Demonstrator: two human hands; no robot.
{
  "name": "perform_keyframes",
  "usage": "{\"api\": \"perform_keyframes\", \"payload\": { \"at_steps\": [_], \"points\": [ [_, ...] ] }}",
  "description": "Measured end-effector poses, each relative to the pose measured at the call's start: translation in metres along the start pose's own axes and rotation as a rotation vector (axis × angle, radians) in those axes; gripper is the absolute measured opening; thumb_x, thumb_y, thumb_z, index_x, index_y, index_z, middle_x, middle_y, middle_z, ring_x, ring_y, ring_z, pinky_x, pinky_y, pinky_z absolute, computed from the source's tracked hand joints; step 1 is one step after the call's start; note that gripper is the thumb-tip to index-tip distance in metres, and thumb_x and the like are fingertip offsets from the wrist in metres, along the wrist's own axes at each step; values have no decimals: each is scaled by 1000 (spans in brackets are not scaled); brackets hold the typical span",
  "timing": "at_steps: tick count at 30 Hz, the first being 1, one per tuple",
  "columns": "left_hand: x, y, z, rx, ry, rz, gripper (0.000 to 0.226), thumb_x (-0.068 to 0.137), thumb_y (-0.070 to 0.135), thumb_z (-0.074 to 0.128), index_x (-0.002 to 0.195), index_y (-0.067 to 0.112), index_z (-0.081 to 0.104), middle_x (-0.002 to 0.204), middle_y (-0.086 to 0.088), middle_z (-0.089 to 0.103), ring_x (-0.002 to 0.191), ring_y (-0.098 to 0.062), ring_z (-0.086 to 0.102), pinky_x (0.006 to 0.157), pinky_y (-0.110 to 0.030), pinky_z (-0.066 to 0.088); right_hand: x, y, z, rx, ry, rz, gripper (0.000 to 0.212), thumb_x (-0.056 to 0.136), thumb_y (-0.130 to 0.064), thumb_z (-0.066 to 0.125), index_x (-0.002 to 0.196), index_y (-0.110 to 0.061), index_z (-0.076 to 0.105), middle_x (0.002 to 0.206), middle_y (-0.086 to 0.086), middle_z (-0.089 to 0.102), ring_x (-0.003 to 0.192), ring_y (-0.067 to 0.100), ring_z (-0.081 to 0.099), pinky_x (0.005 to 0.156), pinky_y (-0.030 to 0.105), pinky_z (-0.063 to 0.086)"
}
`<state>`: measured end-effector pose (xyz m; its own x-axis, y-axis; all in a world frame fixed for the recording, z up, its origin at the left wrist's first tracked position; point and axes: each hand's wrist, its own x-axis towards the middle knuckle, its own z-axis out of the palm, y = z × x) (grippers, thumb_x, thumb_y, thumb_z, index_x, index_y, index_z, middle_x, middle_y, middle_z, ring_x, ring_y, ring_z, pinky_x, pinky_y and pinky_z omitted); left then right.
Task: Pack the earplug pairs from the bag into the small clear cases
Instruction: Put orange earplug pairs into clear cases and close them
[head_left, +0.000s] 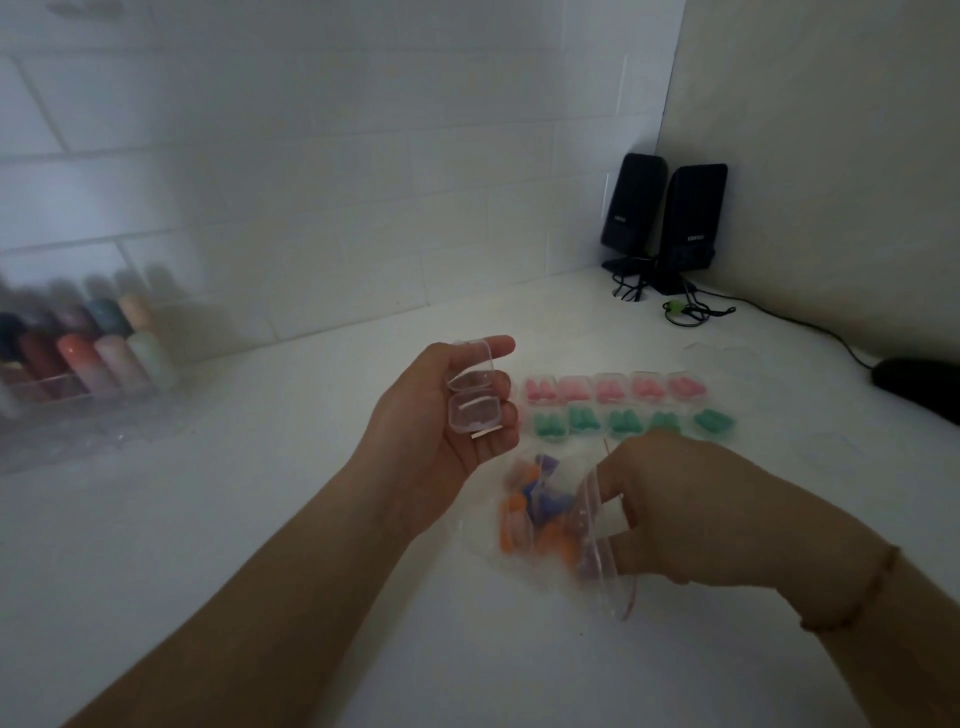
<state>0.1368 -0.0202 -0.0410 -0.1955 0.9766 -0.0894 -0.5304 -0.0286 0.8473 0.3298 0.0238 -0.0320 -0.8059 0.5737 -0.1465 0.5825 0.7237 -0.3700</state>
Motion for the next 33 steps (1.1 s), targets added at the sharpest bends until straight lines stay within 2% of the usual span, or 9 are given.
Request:
{"api": "perform_keyframes", "payload": {
  "at_steps": [4,6,9,13,17,20,24,27,33],
  "points": [
    [-2,1,0,49,-29,14,32,80,23,58,107,8,67,74,-5,58,59,-19,59,57,-29,52,0,-3,1,-31,-20,-13,16,76,-48,71,88,-38,69,61,-44,53,41,-3,56,47,9,39],
    [-2,1,1,78,-25,25,47,67,31,62,108,8,69,79,-7,61,65,-21,63,59,-30,54,0,-3,-1,-4,-37,-23,7,76,-41,71,76,-40,64,61,-27,60,43,2,59,49,15,46],
    [-2,0,1,94,3,30,53,65,34,63,110,8,70,85,-8,62,75,-24,63,61,-31,54,1,-3,0,-29,-5,-70,26,75,-45,69,56,-47,52,65,-15,56,57,3,58,57,21,42],
    [-2,-1,1,91,21,28,51,66,34,64,109,8,70,92,-10,61,81,-26,61,62,-33,55,2,-8,6,-58,94,-68,17,69,-66,68,78,-51,66,79,-20,59,73,-1,54,60,17,36],
    [-2,-1,2,91,20,26,51,65,35,65,109,9,71,92,-10,61,84,-28,60,63,-34,55,2,-11,6,-99,109,-73,18,75,-54,70,92,-48,71,76,-25,63,69,-4,56,56,11,36],
    [-2,-1,2,89,9,19,49,66,35,64,108,10,72,90,-9,62,84,-29,60,63,-34,55,-4,2,-11,146,78,-67,4,76,-39,75,79,-40,74,48,-24,52,45,-2,47,47,8,35],
    [-3,-1,0,99,-18,13,42,74,34,62,107,11,72,90,-8,63,84,-29,61,63,-34,55,-15,25,-32,300,270,42,10,68,-43,74,76,-39,71,64,-18,66,45,-1,48,46,10,41],
    [-4,-2,0,118,-62,6,45,74,37,61,109,11,71,90,-8,65,80,-28,66,64,-34,56,-10,26,-31,527,458,50,11,74,-18,79,73,-19,68,63,-2,72,41,3,57,42,12,43],
    [-9,-6,7,105,-104,-10,43,73,36,68,106,9,73,95,-13,65,80,-27,69,61,-35,56,0,11,-21,1007,443,-196,24,54,-24,79,78,-20,73,70,4,69,58,12,60,56,20,51]
  ]
}}
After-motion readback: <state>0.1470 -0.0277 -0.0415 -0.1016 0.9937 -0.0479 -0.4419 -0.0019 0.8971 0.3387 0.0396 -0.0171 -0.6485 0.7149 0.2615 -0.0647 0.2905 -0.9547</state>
